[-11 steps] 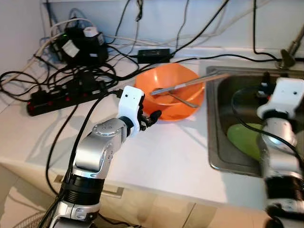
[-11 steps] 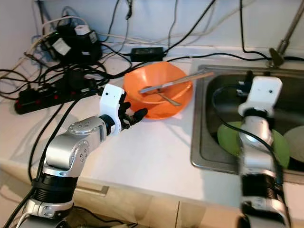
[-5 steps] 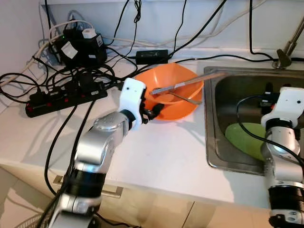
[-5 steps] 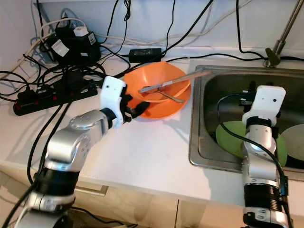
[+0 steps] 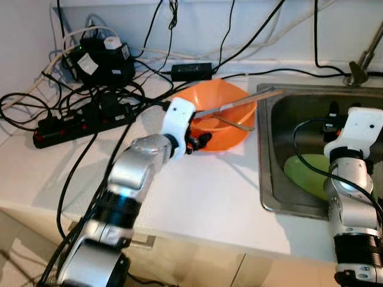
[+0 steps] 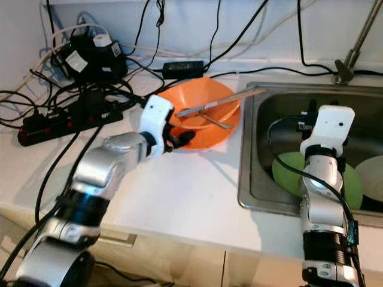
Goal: Kitchen organization
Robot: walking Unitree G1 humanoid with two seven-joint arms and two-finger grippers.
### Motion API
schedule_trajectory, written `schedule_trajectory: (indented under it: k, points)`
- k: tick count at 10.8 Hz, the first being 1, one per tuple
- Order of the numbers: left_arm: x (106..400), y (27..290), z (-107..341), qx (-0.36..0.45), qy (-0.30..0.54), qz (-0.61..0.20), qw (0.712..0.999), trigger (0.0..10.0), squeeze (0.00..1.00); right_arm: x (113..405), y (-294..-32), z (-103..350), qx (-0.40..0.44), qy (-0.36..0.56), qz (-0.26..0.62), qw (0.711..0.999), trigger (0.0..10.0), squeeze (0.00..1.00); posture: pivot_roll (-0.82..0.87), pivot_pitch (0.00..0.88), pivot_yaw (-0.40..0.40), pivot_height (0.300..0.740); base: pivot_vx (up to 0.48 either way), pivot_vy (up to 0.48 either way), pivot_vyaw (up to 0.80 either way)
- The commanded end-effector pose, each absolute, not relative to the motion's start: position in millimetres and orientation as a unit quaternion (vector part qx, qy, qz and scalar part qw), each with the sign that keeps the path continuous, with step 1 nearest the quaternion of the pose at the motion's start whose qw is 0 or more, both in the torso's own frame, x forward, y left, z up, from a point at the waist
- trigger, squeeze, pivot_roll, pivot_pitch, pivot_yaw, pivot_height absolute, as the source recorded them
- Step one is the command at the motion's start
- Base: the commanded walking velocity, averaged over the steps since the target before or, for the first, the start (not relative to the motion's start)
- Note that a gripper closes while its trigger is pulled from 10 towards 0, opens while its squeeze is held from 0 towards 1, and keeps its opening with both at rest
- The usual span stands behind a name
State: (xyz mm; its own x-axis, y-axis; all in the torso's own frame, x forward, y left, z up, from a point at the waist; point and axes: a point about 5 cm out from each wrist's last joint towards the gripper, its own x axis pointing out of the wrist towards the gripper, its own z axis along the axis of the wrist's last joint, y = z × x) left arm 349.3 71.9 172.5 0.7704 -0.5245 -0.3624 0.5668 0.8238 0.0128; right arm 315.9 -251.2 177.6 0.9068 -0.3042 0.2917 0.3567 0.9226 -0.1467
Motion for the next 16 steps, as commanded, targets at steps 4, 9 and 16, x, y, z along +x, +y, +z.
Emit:
schedule_trajectory:
  k: [4,9,16]
  points:
    - [348,80,158,0.076,0.211,-0.292,0.930,10.0,0.00,314,-245,172,-0.090,-0.121,-0.167,0.974,10.0,0.00,0.04,0.000,0.142,0.740,0.000,0.000,0.00]
    - [315,117,154,0.065,0.238,-0.269,0.931,10.0,0.00,319,-238,171,-0.087,-0.116,-0.150,0.978,10.0,0.00,0.09,0.000,0.129,0.740,0.000,0.000,0.00]
    - [262,126,171,0.085,0.242,-0.294,0.921,10.0,0.00,326,-232,171,-0.086,-0.113,-0.129,0.981,10.0,0.00,0.15,0.000,0.102,0.740,0.000,0.000,0.00]
